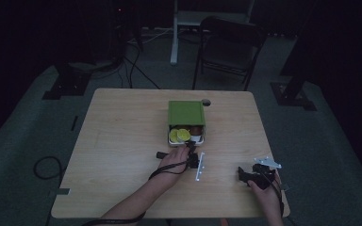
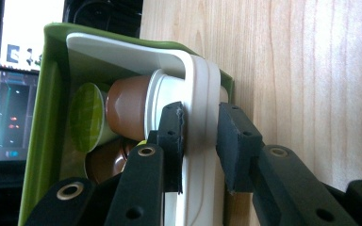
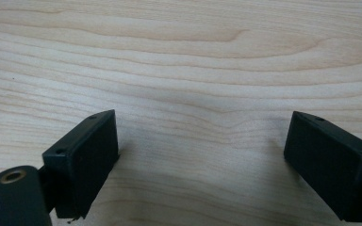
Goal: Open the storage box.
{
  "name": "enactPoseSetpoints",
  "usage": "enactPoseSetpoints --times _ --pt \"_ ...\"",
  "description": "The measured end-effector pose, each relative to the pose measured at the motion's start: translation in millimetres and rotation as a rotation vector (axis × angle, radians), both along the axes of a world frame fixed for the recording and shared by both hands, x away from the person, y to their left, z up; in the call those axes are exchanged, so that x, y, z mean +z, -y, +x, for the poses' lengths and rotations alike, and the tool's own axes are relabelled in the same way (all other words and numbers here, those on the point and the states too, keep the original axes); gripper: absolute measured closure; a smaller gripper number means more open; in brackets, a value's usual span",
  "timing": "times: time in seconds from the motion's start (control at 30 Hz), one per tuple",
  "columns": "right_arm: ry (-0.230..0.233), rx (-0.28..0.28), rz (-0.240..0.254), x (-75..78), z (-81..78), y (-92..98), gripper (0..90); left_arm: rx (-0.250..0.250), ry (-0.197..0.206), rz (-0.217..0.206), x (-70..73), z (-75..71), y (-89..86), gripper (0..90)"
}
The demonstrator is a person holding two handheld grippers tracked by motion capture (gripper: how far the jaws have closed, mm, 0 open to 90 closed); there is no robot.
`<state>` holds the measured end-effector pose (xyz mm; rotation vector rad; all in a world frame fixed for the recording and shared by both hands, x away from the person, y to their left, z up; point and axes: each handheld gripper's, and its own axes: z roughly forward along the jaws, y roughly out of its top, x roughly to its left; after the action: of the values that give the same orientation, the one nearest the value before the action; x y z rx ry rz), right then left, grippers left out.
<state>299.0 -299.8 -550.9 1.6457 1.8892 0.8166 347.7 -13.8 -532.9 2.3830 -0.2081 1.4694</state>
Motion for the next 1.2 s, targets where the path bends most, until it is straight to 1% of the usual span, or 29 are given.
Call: enactPoseSetpoints --times 0.13,0.17,0.27,0.3,0.33,0.4,0.53,0.63,0.77,0.83,0.87,0.93,0.97,1.13,1.2 --pt "0.000 0.000 0.000 0.0 0.0 0.0 10.1 -0.007 0.001 0.004 0.0 -3.4 -0.8 73.0" --pt "0.000 0.000 0.000 0.0 0.0 0.0 10.1 -0.006 0.002 0.017 0.5 -5.0 -0.3 73.0" --pt "0.000 0.000 0.000 0.0 0.0 0.0 10.1 -0.014 0.007 0.026 0.2 -10.1 1.0 73.2" --pt "0.000 0.000 0.000 0.0 0.0 0.0 10.1 -0.019 0.006 0.018 -0.3 -11.9 0.8 73.2" --pt "0.000 0.000 0.000 0.0 0.0 0.0 10.1 -0.020 0.009 0.023 -0.2 -13.0 0.7 73.3" --pt "0.000 0.000 0.000 0.0 0.0 0.0 10.1 -0.024 0.006 0.015 -0.5 -15.2 -0.6 73.3" --pt "0.000 0.000 0.000 0.0 0.0 0.0 10.1 -0.027 0.005 0.018 -0.3 -20.4 -0.9 73.2" --pt "0.000 0.000 0.000 0.0 0.0 0.0 10.1 -0.033 0.004 0.012 -0.7 -23.3 -0.9 73.3" --pt "0.000 0.000 0.000 0.0 0.0 0.0 10.1 -0.038 0.007 0.024 -0.6 -28.4 -2.0 73.3" --pt "0.000 0.000 0.000 0.0 0.0 0.0 10.1 -0.045 0.001 0.019 -0.6 -30.6 -3.0 73.3" --pt "0.000 0.000 0.000 0.0 0.0 0.0 10.1 -0.045 0.002 0.025 -0.1 -31.8 -3.2 73.3" --pt "0.000 0.000 0.000 0.0 0.0 0.0 10.1 -0.047 -0.001 0.022 0.0 -33.8 -3.9 73.3" --pt "0.000 -0.001 0.000 0.0 0.1 -0.1 10.0 -0.047 0.000 0.030 0.2 -34.9 -4.0 73.3" --pt "0.000 -0.002 0.000 0.0 0.4 -0.1 10.1 -0.054 -0.002 0.026 0.1 -40.8 -4.9 73.3" --pt "0.000 -0.002 0.000 0.0 0.4 -0.1 10.1 -0.054 0.000 0.033 0.6 -43.5 -5.0 73.3"
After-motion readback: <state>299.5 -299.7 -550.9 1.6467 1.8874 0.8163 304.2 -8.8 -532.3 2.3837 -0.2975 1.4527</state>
